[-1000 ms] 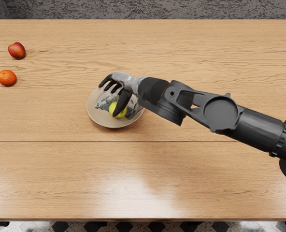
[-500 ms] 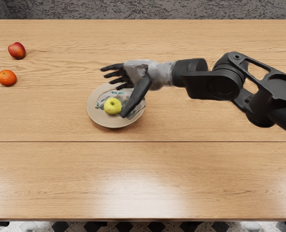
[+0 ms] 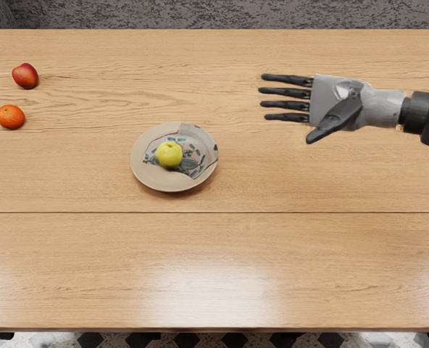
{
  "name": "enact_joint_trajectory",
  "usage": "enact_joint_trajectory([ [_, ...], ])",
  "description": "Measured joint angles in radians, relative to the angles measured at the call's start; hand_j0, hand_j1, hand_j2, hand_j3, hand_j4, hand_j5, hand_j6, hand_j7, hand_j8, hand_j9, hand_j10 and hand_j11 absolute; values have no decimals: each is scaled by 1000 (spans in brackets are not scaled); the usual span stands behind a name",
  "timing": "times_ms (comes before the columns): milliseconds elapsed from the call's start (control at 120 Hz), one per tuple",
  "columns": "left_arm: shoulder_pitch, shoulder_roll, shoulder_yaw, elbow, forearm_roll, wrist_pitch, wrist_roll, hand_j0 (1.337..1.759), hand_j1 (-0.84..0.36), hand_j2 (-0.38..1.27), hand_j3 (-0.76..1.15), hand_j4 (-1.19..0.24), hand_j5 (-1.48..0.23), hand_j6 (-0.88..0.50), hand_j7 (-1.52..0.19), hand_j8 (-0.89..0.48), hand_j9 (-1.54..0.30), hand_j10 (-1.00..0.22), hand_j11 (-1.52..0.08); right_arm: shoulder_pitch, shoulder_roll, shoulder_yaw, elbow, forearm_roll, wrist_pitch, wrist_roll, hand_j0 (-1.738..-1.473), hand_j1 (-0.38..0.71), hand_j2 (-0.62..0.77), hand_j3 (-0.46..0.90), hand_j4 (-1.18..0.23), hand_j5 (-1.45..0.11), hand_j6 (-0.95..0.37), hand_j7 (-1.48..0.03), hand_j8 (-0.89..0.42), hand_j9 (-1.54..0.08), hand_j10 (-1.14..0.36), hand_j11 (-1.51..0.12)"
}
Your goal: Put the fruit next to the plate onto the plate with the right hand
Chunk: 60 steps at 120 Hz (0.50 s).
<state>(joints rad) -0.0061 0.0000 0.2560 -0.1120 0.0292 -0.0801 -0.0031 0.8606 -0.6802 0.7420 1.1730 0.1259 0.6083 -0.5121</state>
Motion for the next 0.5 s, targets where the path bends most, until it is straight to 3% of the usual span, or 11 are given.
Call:
enact_joint_trajectory([
  [167, 0, 0, 0, 0, 0, 0, 0, 1658, 55, 49, 0, -245, -318, -245, -318, -245, -318, -245, -318, -61, -106, 1, -23, 56, 2, -4, -1658, -303, -7, 0, -38, -51, -37, -51, -37, -51, -38, -51],
  [500, 0, 0, 0, 0, 0, 0, 0, 1658, 55, 49, 0, -245, -318, -245, -318, -245, -318, -245, -318, -124, -176, -4, -59, 79, 3, -4, -1658, -305, -7, 0, -35, -48, -34, -49, -35, -48, -35, -48],
])
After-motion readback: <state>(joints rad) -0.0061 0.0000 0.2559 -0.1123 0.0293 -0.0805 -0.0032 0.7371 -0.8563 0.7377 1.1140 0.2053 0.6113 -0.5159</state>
